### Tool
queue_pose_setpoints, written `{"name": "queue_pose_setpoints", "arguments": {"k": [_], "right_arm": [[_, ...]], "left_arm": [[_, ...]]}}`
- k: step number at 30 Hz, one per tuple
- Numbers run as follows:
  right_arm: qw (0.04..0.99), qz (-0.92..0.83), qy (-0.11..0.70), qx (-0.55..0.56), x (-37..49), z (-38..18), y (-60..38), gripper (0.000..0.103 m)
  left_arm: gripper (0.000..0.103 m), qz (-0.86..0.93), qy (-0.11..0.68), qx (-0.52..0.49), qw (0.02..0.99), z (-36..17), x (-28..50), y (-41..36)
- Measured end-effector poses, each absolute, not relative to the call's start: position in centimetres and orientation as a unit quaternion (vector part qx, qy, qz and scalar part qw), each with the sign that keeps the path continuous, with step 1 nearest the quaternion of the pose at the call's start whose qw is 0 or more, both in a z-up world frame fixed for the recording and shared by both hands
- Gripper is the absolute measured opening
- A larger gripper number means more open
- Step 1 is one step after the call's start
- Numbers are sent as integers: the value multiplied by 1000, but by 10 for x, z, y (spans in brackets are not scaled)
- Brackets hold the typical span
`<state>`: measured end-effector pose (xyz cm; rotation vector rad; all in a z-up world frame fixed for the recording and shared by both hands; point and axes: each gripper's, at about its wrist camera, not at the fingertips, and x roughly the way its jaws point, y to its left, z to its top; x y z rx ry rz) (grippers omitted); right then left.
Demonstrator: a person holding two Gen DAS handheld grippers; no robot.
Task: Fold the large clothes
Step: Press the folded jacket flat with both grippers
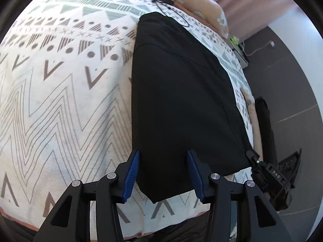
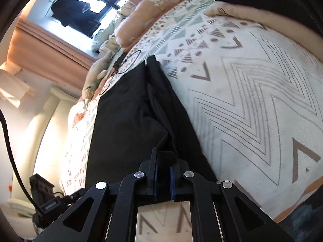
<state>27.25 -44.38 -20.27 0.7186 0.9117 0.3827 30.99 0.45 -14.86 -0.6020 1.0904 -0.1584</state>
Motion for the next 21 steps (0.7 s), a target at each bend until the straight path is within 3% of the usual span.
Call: {"name": "queue_pose_setpoints", "arguments": {"k": [13, 14, 16, 18, 21], "right_arm": [[811, 160, 448, 341, 270, -219, -456, 8], [809, 158, 458, 333, 271, -219, -456, 12], [813, 156, 466, 313, 271, -216, -454, 29], [820, 142, 476, 284, 269, -212, -453, 64], [813, 150, 481, 290, 269, -215, -456, 66]], "left_arm": [[50, -62, 509, -281, 811, -164, 311, -5], [50, -62, 510, -279, 812, -165, 311, -5], [50, -64, 511, -277, 811, -167, 312, -5], [50, -63, 512, -278, 810, -169, 312, -5], [50, -62, 512, -282, 809, -172, 312, -4]]}}
